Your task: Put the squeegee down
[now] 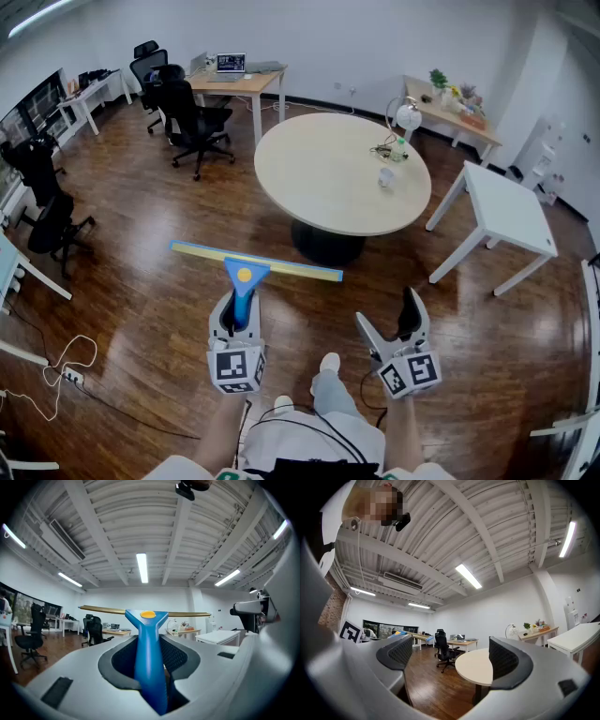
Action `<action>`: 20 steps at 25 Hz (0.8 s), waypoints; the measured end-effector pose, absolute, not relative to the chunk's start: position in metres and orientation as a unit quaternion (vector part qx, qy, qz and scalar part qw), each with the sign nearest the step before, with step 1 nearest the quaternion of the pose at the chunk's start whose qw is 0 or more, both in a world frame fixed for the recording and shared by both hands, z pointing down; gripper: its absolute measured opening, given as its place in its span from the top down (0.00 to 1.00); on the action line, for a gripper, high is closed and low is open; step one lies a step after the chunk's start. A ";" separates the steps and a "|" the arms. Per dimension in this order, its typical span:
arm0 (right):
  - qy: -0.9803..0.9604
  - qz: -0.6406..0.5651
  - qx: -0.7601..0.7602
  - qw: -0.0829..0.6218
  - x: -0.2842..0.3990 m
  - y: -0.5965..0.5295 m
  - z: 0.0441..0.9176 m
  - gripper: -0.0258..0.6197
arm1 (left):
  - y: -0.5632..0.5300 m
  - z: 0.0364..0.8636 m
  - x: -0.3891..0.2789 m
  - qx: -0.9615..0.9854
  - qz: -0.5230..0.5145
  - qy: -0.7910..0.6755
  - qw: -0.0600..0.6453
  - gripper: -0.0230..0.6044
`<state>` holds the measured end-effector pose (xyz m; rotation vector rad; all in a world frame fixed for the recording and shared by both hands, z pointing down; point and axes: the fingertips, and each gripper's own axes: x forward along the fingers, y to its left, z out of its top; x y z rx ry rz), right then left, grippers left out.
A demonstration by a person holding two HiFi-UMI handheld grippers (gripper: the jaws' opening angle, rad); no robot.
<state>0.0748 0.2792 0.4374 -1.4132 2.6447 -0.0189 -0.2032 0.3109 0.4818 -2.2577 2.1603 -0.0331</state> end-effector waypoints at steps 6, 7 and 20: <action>0.873 -0.022 -0.476 0.100 0.100 0.198 0.440 0.12 | 0.242 0.478 -0.194 -0.720 -0.014 0.693 0.009 0.78; 0.873 -0.023 -0.474 0.107 0.106 0.182 0.437 0.12 | 0.229 0.473 -0.190 -0.719 -0.014 0.695 0.007 0.78; 0.874 -0.054 -0.466 0.130 0.188 0.024 0.462 0.13 | 0.074 0.472 -0.117 -0.717 -0.002 0.697 -0.028 0.78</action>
